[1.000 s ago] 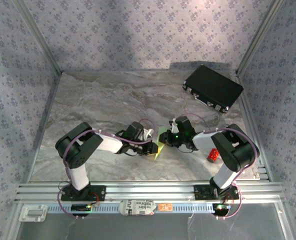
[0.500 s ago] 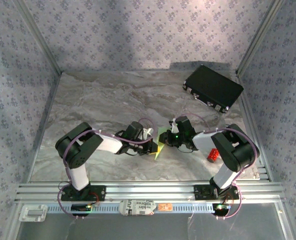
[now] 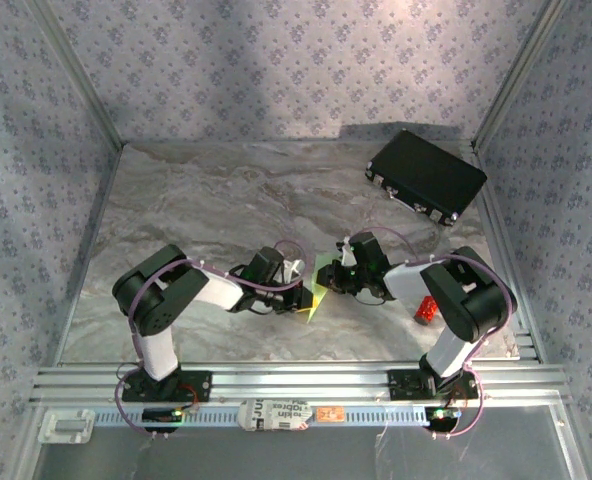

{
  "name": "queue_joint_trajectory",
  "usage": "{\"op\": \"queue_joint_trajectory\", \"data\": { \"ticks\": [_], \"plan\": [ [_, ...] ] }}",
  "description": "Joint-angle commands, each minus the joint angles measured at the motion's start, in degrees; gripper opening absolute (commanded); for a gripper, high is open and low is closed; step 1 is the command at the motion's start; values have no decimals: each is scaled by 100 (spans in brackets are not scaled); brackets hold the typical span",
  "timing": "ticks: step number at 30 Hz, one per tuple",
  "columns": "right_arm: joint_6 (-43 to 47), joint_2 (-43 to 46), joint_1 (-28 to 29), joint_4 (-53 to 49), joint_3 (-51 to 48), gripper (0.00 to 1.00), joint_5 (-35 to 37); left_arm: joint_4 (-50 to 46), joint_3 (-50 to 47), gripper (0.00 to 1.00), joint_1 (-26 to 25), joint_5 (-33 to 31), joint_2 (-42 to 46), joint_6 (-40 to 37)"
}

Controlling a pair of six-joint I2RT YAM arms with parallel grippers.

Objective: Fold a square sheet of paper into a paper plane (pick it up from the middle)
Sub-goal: Fold the wing for the fifth time at the center of the table.

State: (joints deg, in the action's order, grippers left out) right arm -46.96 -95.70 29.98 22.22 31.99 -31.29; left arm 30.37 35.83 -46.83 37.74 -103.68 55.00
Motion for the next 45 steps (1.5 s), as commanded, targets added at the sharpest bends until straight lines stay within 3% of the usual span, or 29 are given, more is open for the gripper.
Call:
{"op": "queue_joint_trajectory", "data": {
  "ticks": [1, 8, 11, 15, 21, 25, 29, 35, 38, 43, 45],
  "plan": [
    [12, -274, -10, -539, -47, 14, 492, -215, -191, 3, -37, 527, -161, 10],
    [7, -300, -10, -613, -32, 14, 554, -375, -288, 9, -54, 594, -26, -59],
    [-12, -312, -9, -637, -27, 13, 578, -430, -332, 0, -63, 617, 40, -103],
    [-43, -309, -13, -644, -42, 13, 624, -534, -332, 0, -90, 700, 67, -191],
    [-71, -315, -18, -675, -48, 13, 657, -635, -416, 12, -94, 744, 109, -242],
    [-65, -313, -18, -675, -52, 13, 652, -701, -476, 12, -97, 714, 168, -284],
    [-76, -322, -19, -675, -61, 13, 659, -733, -498, 0, -96, 718, 198, -314],
    [-76, -335, -18, -684, -61, 13, 655, -825, -551, 0, -95, 787, 233, -389],
    [-85, -349, -19, -682, -67, 13, 668, -834, -567, 8, -90, 834, 249, -394],
    [-91, -362, -25, -684, -65, 13, 669, -843, -551, 1, -101, 925, 304, -438],
    [-94, -384, -21, -684, -48, 13, 665, -869, -536, 7, -101, 920, 297, -455]
  ]
}}
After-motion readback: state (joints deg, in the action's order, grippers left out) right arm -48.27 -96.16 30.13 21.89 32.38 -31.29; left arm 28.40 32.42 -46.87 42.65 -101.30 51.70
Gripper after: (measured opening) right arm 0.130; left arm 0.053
